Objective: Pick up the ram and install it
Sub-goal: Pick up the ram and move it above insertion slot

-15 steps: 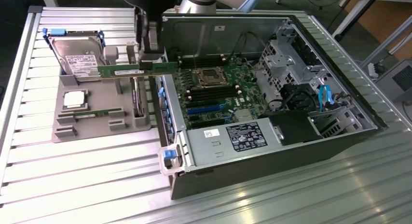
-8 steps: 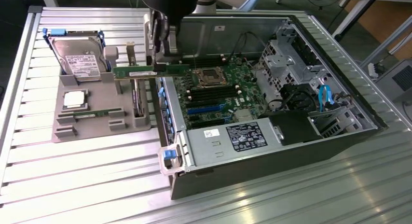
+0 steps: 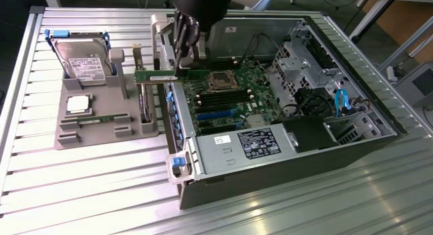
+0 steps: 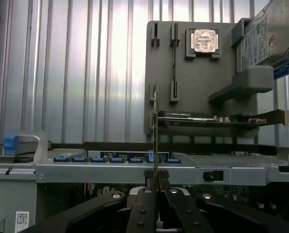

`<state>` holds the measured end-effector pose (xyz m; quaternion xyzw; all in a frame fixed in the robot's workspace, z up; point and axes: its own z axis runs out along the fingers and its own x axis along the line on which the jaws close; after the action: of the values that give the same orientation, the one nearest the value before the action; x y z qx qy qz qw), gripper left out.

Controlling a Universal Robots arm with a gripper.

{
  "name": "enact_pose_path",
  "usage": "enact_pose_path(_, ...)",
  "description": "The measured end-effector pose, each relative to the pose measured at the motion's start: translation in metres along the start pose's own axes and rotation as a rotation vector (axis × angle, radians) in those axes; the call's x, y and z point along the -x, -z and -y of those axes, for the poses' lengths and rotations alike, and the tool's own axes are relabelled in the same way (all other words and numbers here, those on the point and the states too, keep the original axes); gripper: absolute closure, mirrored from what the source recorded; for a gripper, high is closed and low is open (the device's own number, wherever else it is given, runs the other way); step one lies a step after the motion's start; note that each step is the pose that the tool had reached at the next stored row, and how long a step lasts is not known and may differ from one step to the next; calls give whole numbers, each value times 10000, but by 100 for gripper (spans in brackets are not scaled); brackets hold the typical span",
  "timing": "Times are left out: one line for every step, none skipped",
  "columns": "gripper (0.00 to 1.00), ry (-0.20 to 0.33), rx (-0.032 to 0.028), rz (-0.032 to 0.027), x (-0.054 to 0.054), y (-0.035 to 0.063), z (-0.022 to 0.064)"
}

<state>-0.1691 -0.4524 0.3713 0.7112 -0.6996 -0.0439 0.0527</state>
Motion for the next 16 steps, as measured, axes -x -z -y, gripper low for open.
enact_pose_path(88,-1,5,-4,-1,78,12)
enact_pose_path(88,-2,6,-5,-2,148,10)
enact_pose_path(88,-2,6,-6,-3,201,11)
enact_pose_path(88,-2,6,-5,-4,238,15)
enact_pose_path(88,-5,51,-2,-7,401,111)
enact_pose_path(88,-5,133,-3,-9,401,203)
enact_pose_path(88,-2,197,-1,-10,397,288)
enact_pose_path(88,-3,232,-1,-11,395,337)
enact_pose_path(88,-3,272,-2,-11,392,390)
enact_pose_path(88,-1,329,-1,-13,387,462)
enact_pose_path(88,-2,364,0,-13,383,509)
enact_pose_path(88,-1,391,-1,-14,378,556)
enact_pose_path(88,0,421,0,-15,372,624)
enact_pose_path(88,-1,452,-1,-16,374,716)
enact_pose_path(88,0,483,-1,-18,375,797)
enact_pose_path(88,1,507,1,-18,369,855)
